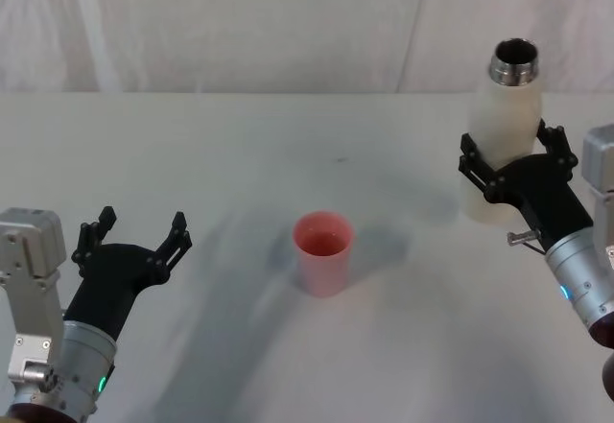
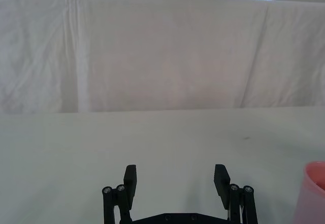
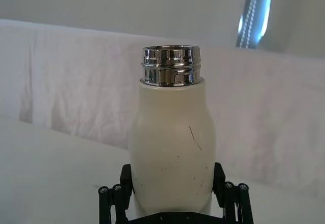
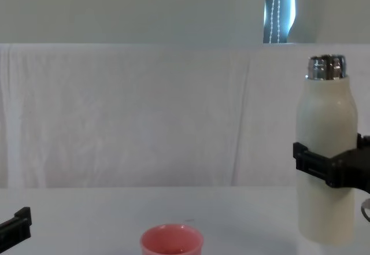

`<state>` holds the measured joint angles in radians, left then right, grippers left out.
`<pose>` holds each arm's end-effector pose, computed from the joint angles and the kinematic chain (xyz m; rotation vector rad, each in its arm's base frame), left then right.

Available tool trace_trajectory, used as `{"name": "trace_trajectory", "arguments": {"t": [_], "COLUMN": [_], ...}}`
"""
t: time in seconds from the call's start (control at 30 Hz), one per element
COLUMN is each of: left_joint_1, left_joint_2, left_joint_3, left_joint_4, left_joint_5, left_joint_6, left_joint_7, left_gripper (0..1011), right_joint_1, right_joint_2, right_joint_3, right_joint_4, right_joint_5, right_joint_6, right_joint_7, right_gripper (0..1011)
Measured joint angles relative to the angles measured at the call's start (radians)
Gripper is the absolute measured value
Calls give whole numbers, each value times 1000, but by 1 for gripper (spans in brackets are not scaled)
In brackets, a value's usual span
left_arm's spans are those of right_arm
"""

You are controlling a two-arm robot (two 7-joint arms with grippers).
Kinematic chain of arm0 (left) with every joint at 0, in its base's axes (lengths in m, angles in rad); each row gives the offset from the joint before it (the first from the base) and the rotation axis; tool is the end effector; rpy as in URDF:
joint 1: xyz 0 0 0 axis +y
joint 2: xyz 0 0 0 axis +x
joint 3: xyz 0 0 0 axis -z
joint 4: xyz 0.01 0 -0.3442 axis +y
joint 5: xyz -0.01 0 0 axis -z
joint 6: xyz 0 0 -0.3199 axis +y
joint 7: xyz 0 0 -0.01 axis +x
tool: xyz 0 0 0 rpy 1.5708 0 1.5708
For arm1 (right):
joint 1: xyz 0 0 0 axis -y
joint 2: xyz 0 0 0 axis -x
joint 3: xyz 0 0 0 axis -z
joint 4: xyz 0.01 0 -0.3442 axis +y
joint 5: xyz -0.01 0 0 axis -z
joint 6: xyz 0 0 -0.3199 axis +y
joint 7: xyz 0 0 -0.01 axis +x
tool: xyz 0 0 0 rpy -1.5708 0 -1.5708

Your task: Grasp the thermos with one hand and pour water into the cup lid.

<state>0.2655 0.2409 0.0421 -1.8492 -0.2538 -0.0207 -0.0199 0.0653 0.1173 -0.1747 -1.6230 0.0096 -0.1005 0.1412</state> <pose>0.2502 0.0493 -0.3361 -0.0380 0.0141 1.4461 0.3562 0.0193 -0.3180 0.0636 -0.2358 -1.2433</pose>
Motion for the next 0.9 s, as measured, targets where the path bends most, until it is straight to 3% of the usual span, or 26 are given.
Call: {"name": "trace_trajectory", "arguments": {"t": [0.17, 0.5, 0.63, 0.9], "left_joint_1": [0, 0, 0, 0], "left_joint_2": [0, 0, 0, 0], "left_joint_3": [0, 0, 0, 0], "left_joint_4": [0, 0, 0, 0], "left_joint_5": [0, 0, 0, 0], "left_joint_6": [0, 0, 0, 0], "left_joint_7": [0, 0, 0, 0], "left_gripper": [1001, 1001, 1001, 1001], "right_joint_1": [5, 30, 38, 55], "right_joint_2": [25, 114, 134, 176], "right_joint_3": [-22, -94, -112, -166], "right_joint_4": [-21, -55, -68, -81], "right_joint_5": [-54, -199, -237, -372], "right_joint_6": [2, -1, 20, 55], "right_joint_7": [0, 42, 50, 42], "right_gripper": [956, 955, 955, 956]}}
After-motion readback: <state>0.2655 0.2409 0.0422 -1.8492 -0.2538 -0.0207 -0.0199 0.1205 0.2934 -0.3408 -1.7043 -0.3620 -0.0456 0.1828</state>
